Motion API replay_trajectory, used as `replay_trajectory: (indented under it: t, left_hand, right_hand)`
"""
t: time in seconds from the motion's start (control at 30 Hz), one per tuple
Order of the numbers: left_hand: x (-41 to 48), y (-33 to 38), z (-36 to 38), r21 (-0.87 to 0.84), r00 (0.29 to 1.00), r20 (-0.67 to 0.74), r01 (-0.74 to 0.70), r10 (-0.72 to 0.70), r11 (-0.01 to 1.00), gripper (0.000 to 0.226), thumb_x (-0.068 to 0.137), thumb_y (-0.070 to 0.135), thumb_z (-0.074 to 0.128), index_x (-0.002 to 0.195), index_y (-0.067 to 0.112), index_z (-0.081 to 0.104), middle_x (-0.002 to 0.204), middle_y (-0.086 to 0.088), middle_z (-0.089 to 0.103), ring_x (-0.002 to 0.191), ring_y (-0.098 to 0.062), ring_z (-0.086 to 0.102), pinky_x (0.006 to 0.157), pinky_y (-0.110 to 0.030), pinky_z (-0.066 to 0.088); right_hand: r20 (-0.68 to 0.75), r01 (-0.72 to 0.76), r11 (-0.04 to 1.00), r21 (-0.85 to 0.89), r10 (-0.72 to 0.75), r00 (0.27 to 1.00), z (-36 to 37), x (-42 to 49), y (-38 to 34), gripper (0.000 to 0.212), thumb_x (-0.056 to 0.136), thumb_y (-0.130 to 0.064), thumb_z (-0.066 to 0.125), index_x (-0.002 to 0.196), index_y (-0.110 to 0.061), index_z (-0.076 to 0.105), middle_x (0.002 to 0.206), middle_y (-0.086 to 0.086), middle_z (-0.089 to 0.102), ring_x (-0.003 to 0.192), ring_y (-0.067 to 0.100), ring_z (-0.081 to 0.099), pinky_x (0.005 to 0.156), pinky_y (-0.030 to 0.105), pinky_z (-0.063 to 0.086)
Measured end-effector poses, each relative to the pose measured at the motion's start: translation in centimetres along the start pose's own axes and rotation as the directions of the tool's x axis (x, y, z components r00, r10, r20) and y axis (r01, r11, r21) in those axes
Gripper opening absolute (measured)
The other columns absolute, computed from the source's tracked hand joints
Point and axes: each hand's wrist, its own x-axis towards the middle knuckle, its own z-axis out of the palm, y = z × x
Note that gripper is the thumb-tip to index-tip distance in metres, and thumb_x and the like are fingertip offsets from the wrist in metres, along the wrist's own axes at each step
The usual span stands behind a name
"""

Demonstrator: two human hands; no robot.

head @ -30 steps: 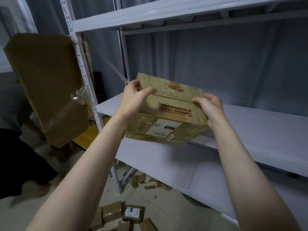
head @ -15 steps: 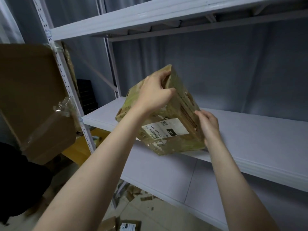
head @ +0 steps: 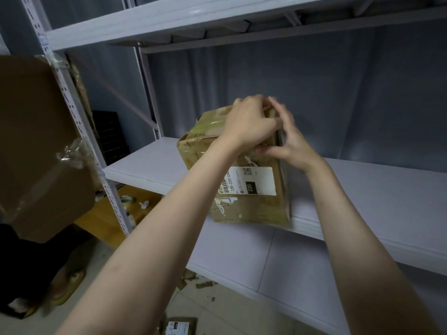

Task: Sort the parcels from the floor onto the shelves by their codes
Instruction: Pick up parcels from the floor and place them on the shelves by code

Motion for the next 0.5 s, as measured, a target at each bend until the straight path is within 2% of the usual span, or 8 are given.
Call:
replay_trajectory:
  t: [0.03,0.1,0.13,0.2,0.27,0.3,0.4,0.5]
  left_hand:
    - [0.3,-0.1,0.1,0.004,1.0,-0.005,0.005,-0.005,1.0,0.038,0.083,0.03,0.062,0.117,0.013,0.065,0.117,-0.009,0.067,0.116,-0.03,0.054,0.092,-0.032,0.039]
    - [0.9,-0.6,0.2,-0.016,0.999,-0.016,0.028,-0.028,0.999,0.034,0.083,0.031,0.066,0.112,0.012,0.064,0.114,-0.008,0.066,0.113,-0.028,0.055,0.089,-0.032,0.039]
    - [1.1,-0.9,0.2,-0.057,0.999,-0.025,0.036,-0.038,0.998,0.035,0.082,0.032,0.068,0.111,0.013,0.064,0.112,-0.006,0.066,0.111,-0.028,0.057,0.089,-0.032,0.04]
    - [1.1,-1.7,-0.1,-0.241,0.997,-0.052,0.049,-0.064,0.969,0.038,0.078,0.034,0.07,0.111,0.015,0.064,0.111,-0.002,0.067,0.105,-0.024,0.062,0.09,-0.032,0.048]
    - [0.6,-2.7,-0.4,-0.391,0.99,-0.111,0.037,-0.087,0.92,0.041,0.073,0.035,0.067,0.11,0.017,0.066,0.112,0.004,0.067,0.099,-0.017,0.065,0.092,-0.024,0.049]
    - [0.2,-3.4,-0.5,-0.402,0.983,-0.163,0.015,-0.088,0.916,0.039,0.074,0.033,0.066,0.11,0.019,0.067,0.114,0.005,0.067,0.102,-0.015,0.064,0.094,-0.019,0.045]
    - [-1.2,-5.7,-0.5,-0.298,0.921,-0.378,-0.026,-0.092,0.954,0.036,0.081,0.023,0.066,0.117,0.019,0.065,0.122,0.006,0.063,0.12,-0.013,0.05,0.099,-0.021,0.036]
    - [-2.6,-7.5,0.0,-0.301,0.853,-0.49,0.031,-0.182,0.953,0.041,0.085,0.021,0.061,0.126,0.018,0.057,0.128,0.004,0.057,0.123,-0.011,0.042,0.099,-0.023,0.037]
  right_hand:
    - [-0.011,0.02,1.0,-0.004,-0.02,1.0,0.0,0.2,0.3,0.11,0.054,-0.047,0.078,0.15,-0.032,0.027,0.162,0.005,0.013,0.153,0.016,0.001,0.12,0.029,0.01]
    - [-0.02,0.065,0.998,0.022,-0.065,0.998,0.0,0.7,0.6,0.099,0.058,-0.045,0.078,0.144,-0.024,0.034,0.154,0.01,0.028,0.147,0.019,0.021,0.119,0.031,0.022]
    - [-0.02,0.08,0.996,0.047,-0.079,0.997,0.1,0.9,0.7,0.094,0.06,-0.044,0.078,0.14,-0.02,0.035,0.148,0.013,0.035,0.14,0.018,0.033,0.115,0.031,0.03]
    - [-0.024,0.093,0.993,0.066,-0.092,0.996,0.1,1.3,0.9,0.082,0.062,-0.044,0.076,0.13,-0.02,0.036,0.138,0.017,0.043,0.127,0.02,0.046,0.106,0.038,0.042]
    - [-0.058,0.097,0.992,0.077,-0.093,0.994,0.0,1.3,1.4,0.074,0.064,-0.046,0.074,0.123,-0.022,0.038,0.129,0.016,0.047,0.118,0.02,0.051,0.102,0.043,0.045]
    - [-0.079,0.097,0.991,0.094,-0.089,0.993,0.0,1.1,1.7,0.072,0.064,-0.047,0.074,0.121,-0.021,0.038,0.125,0.011,0.049,0.114,0.018,0.052,0.099,0.041,0.045]
    - [-0.132,0.078,0.987,0.144,-0.059,0.989,-0.1,0.1,2.6,0.074,0.063,-0.047,0.072,0.121,-0.017,0.038,0.117,-0.002,0.049,0.109,0.013,0.052,0.095,0.035,0.045]
    - [-0.148,0.081,0.981,0.178,-0.055,0.987,0.2,-0.3,2.9,0.075,0.062,-0.047,0.071,0.122,-0.017,0.038,0.117,-0.002,0.049,0.108,0.015,0.051,0.094,0.031,0.045]
